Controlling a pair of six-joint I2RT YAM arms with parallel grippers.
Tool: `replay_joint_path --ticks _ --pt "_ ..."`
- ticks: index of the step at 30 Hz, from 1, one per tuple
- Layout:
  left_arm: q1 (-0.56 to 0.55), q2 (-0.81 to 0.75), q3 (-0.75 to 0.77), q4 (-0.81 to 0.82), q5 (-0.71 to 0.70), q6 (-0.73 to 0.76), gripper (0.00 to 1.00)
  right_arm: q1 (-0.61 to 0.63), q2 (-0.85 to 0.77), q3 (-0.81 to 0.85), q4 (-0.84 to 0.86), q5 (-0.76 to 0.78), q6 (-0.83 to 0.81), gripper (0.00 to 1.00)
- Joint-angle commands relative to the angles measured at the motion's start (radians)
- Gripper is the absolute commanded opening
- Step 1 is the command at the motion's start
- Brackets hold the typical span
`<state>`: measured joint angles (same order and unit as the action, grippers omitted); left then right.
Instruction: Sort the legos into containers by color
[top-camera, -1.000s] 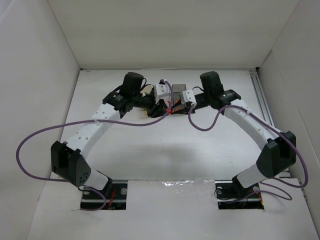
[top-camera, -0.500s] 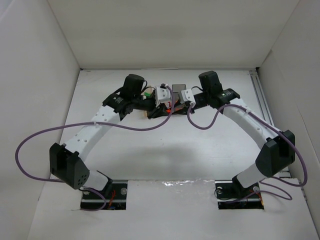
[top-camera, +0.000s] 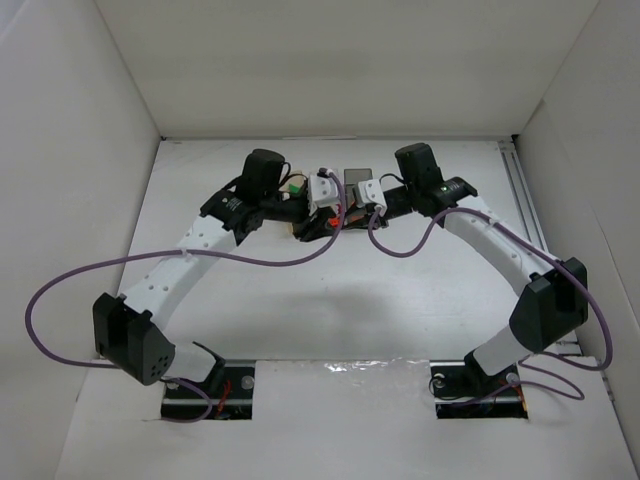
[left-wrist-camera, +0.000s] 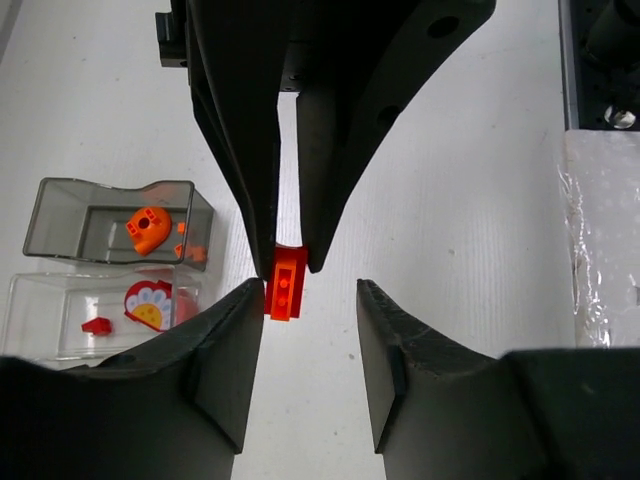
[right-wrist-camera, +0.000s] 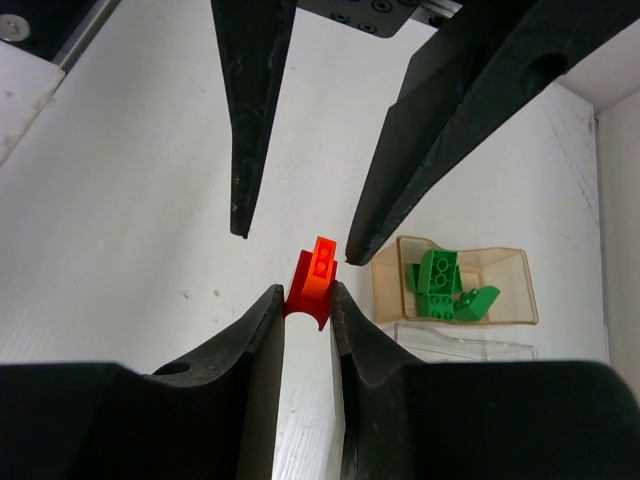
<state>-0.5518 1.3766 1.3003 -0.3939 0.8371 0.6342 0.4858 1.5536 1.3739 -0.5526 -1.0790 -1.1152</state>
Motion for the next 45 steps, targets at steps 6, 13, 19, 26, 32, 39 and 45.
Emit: replay_joint_path --ticks 6,13,19,26,32,39,45 --pt "-0.007 -0.031 -0.001 0.007 0.045 0.002 0.29 0.0 0.003 0.019 -0.007 -0.004 -0.02 0.0" --pt "-0.007 -0.021 0.008 0.019 -0.001 -0.008 0.41 0.0 -0.006 0.019 -0.007 -0.015 -0.02 0.0" --pt "-0.007 -0.03 -0.015 0.037 -0.024 -0.019 0.41 0.01 -0.015 0.01 -0.007 -0.015 -0.02 0.0" --pt "-0.007 -0.008 0.005 0.018 -0.024 -0.019 0.34 0.02 -0.024 0.019 -0.017 -0.015 -0.029 0.0" --pt "-0.007 0.01 0.014 0.007 -0.024 -0.01 0.34 0.02 -0.024 0.028 -0.017 -0.024 -0.029 0.0" --pt "-0.007 0.019 0.014 -0.002 -0.033 -0.01 0.31 0.03 -0.033 0.037 -0.017 -0.024 -0.029 0.0" --pt "-0.007 0.019 0.014 -0.002 -0.033 -0.001 0.22 0.03 -0.033 0.037 -0.026 -0.033 -0.029 0.0"
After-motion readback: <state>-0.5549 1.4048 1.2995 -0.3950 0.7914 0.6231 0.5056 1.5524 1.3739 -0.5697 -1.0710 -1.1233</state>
